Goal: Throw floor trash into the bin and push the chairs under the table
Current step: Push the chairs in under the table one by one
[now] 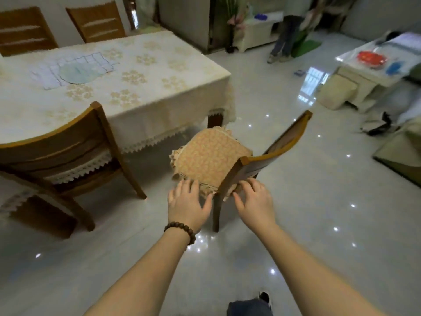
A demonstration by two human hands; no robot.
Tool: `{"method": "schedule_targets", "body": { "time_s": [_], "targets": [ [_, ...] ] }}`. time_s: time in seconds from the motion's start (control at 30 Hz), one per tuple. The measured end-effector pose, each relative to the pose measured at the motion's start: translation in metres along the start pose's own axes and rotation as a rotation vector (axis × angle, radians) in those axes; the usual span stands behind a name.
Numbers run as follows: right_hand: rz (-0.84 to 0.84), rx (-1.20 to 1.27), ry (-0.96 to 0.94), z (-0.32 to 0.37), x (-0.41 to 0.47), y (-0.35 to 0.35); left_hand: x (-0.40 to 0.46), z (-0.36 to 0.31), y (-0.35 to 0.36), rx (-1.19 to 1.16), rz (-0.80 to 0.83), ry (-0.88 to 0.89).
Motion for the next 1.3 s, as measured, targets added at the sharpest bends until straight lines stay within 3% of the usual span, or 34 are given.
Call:
{"method": "schedule_targets", "body": {
  "time_s": [0.27, 0.43, 0.57, 0.73, 1.0, 1.3],
  "targets": [
    [-0.037, 0.047, 0.079, -0.170, -0.012, -0.065, 0.013, -0.181, 0.063, -0.015, -0.005, 0.139],
    [-0.030, 0.045, 0.056, -0.273, -0.001, -0.109, 0.022, -0.282, 0.094, -0.038, -0.040, 0.089],
    [-0.009, 0.044, -0.014, -0.318, 0.020, -0.134, 0.033, -0.325, 0.096, -0.040, -0.104, 0.027],
    [0.023, 0.072, -0.133, -0.327, 0.065, -0.144, 0.059, -0.330, 0.083, -0.019, -0.190, -0.073],
    [0.088, 0.066, -0.362, -0.285, 0.176, -0.136, 0.119, -0.279, 0.073, 0.023, -0.322, -0.275],
    [0.173, -0.082, -0.585, -0.251, 0.284, -0.121, 0.185, -0.247, 0.080, 0.059, -0.209, -0.412]
  ]
}}
Point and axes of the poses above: each hand's wrist, its own x-axis towards the middle knuckle, its own y-axis out of the palm, z = x × y, the point moved 6 cm from there along x, towards the middle knuckle, and after that the axes turned 7 degrees about z, right-handed, at the moved point
